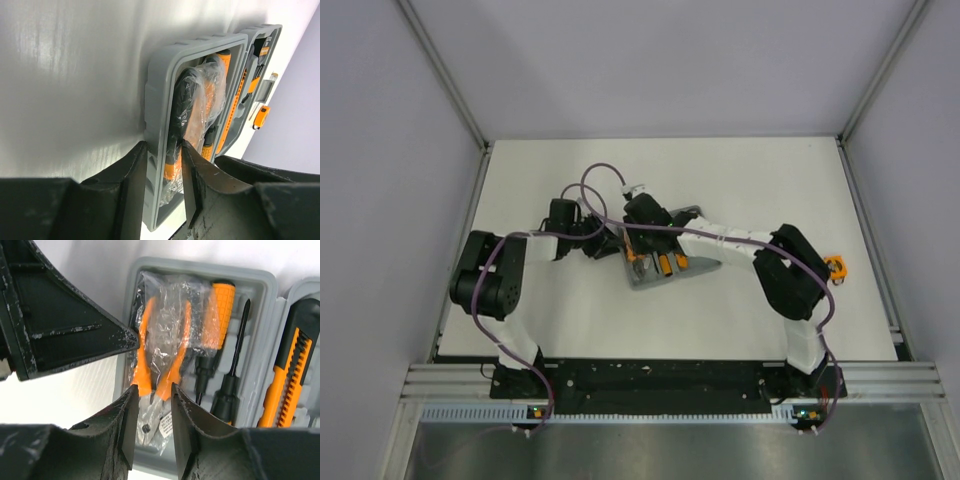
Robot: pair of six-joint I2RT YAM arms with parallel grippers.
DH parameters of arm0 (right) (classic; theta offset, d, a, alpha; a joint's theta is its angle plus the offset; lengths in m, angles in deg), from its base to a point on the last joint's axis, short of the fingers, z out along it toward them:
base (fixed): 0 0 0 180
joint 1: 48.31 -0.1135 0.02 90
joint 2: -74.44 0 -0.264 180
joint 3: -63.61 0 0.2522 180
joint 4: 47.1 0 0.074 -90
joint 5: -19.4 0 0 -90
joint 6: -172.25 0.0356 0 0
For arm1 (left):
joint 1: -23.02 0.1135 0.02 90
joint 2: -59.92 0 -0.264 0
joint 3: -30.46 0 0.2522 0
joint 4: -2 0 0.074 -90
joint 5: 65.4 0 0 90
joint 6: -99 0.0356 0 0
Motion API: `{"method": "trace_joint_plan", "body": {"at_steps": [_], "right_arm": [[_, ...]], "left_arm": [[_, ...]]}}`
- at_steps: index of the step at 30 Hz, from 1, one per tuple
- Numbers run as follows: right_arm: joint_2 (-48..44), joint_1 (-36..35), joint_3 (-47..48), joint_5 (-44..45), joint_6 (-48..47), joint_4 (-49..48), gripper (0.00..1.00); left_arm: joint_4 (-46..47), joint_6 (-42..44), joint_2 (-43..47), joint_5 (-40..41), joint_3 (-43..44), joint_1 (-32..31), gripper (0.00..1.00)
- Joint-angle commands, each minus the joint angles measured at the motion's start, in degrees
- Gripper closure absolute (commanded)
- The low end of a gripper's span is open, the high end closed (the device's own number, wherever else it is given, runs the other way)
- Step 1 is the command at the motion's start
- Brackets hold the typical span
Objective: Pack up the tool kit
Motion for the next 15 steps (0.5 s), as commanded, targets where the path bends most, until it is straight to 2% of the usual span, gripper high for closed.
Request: {"method": "trace_joint_plan", "body": {"at_steps": [1, 8, 15], "right_arm": [[2.9, 1.3, 4.2, 1.0, -2.2, -1.8, 0.69], [4.9, 2.3, 4.3, 3.1, -2.6, -1.8, 0.71], [6.2, 2.9, 3.7, 2.9, -2.4, -2.2, 0.76]], "left_arm": [[-1.0, 1.9, -2.1, 2.4, 2.3, -0.2, 0.65], [-7.5, 3.9, -2.9, 5.2, 4.4, -0.3, 0.74], [-15.1, 6.2, -4.0, 7.6, 7.5, -1.6, 0.73]]}}
